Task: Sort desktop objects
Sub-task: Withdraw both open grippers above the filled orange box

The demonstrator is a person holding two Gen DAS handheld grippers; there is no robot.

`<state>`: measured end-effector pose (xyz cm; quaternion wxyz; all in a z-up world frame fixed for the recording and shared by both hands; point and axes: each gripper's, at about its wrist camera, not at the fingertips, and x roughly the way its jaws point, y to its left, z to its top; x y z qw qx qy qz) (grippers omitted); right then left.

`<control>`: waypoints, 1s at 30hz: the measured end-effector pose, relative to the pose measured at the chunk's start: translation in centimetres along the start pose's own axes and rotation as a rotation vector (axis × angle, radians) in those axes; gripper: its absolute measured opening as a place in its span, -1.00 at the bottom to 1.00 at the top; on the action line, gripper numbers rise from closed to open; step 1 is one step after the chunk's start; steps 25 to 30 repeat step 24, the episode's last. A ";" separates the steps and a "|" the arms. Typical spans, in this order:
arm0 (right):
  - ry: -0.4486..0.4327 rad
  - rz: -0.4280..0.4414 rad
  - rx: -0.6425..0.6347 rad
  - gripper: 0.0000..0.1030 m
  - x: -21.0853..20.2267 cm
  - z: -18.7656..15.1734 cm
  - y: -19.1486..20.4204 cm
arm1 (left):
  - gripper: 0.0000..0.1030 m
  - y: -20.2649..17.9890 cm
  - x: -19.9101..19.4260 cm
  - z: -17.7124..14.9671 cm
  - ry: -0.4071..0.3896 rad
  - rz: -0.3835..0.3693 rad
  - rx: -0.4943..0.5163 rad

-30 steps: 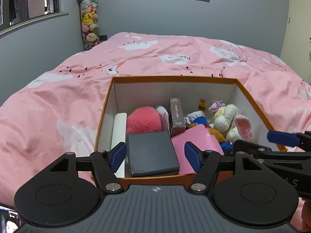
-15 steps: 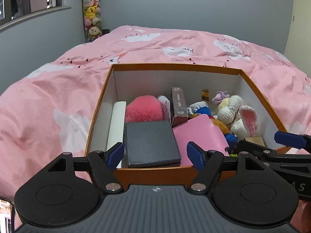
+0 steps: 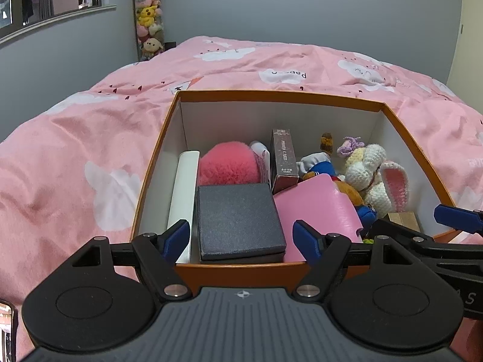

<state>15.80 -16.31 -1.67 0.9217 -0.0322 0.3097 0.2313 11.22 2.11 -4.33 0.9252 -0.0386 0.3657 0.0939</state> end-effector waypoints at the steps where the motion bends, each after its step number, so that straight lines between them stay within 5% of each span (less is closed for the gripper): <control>1: 0.007 0.001 0.000 0.76 0.1 0.1 0.0 | 0.72 0.0 0.0 0.0 0.000 0.002 0.004; 30: -0.008 -0.017 -0.005 0.85 -0.1 -0.2 -0.1 | 0.72 0.2 0.3 0.0 0.020 0.002 -0.006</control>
